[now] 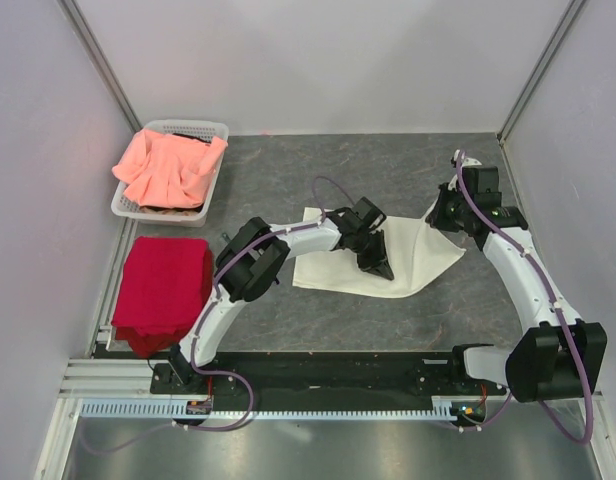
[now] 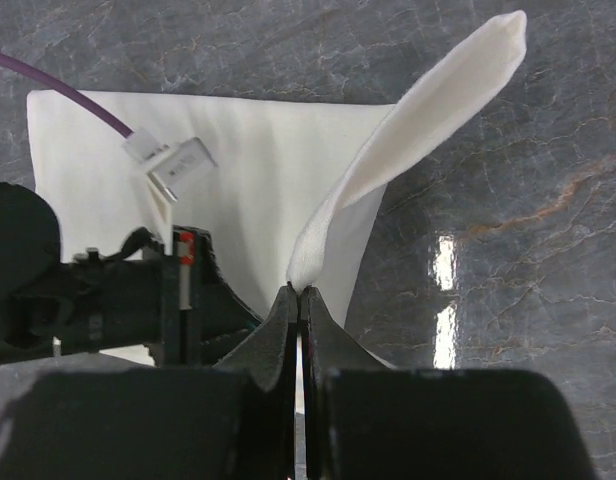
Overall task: Fold the napkin into a case and place the utensils inside
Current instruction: Fold the rectangle-folded napkin at the center of the board.
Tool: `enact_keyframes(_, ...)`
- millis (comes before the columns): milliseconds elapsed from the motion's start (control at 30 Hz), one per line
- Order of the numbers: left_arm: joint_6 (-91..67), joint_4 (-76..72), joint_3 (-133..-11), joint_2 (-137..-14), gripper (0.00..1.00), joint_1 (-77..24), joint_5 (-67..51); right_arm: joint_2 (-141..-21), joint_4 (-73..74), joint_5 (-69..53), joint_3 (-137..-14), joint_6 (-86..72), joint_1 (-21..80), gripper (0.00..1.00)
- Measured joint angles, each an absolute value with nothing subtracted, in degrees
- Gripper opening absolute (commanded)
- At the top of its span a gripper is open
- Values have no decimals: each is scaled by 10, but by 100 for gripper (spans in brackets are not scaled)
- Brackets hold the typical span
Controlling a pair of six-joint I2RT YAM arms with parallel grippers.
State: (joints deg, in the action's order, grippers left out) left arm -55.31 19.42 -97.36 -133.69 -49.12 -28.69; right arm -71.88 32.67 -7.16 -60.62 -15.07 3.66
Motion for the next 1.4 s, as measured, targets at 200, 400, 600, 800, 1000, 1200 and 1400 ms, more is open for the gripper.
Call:
enact_keyframes(200, -557, 191, -978, -1341, 9, -512, -289, -719, 333, -82, -606, -153, 48, 0)
enact_keyframes(400, -556, 192, -954, -1317, 8, -494, -286, -719, 335, -91, -606, -161, 62, 0)
enact_keyframes(600, -533, 195, -836, -1193, 8, -414, -280, -718, 335, -93, -607, -179, 95, 0)
enact_keyframes(800, -500, 190, -723, -1097, 7, -325, -239, -719, 333, -90, -607, -213, 142, 0)
enact_keyframes(1000, -493, 185, -644, -1101, 6, -328, -229, -741, 295, -72, -607, -286, 212, 0)
enact_keyframes(1200, -492, 154, -627, -1096, 6, -332, -239, -801, 211, -66, -607, -379, 269, 0)
enact_keyframes(1400, -489, 162, -599, -1044, 7, -321, -233, -864, 146, -69, -607, -425, 290, 0)
